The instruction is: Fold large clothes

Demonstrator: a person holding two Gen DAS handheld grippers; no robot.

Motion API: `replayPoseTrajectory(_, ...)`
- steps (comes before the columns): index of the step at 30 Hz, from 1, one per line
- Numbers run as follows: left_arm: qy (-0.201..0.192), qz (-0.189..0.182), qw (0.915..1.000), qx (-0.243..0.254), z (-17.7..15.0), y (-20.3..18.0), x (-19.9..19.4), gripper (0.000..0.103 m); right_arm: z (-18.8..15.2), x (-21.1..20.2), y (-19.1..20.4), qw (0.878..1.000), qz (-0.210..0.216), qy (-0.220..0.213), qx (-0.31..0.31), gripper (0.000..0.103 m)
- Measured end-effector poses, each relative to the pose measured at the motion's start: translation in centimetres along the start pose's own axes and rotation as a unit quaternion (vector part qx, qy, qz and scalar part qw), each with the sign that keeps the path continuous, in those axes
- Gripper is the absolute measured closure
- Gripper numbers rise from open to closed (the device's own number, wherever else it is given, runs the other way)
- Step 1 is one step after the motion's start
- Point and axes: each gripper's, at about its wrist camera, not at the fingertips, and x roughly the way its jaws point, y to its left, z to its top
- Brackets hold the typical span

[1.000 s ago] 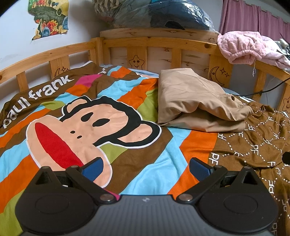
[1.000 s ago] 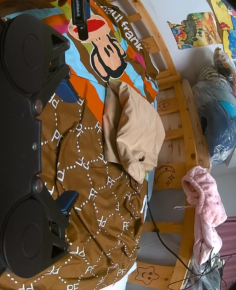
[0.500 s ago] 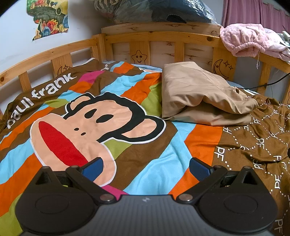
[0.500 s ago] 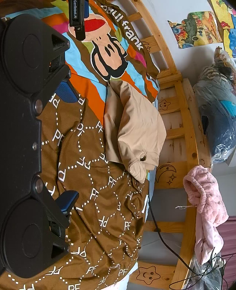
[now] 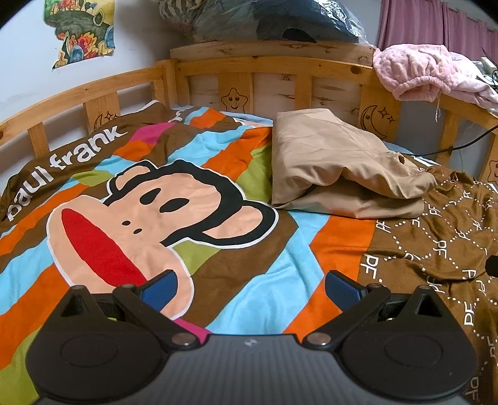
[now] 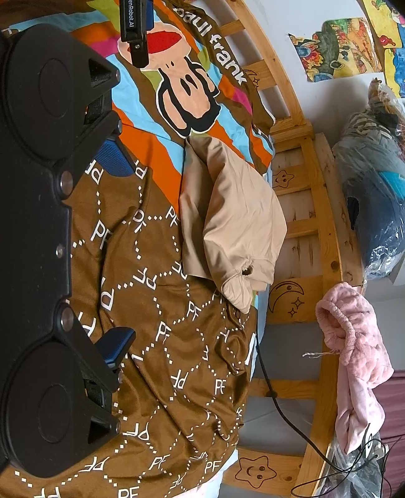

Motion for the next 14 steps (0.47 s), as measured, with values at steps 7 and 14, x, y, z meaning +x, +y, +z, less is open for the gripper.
replayPoseTrajectory(7,-0.006,0.001,0.9999,0.009,0.17,-0.32,-0.12,0.001,-0.07,0.13,-0.15,1.000,-0.003,0.004,0.003,0.001)
replayPoseTrajectory(14,-0.005,-0.001,0.9999,0.012,0.11,-0.45,-0.03,0.001,-0.21,0.43,-0.23,1.000,-0.010,0.010,0.006,0.001)
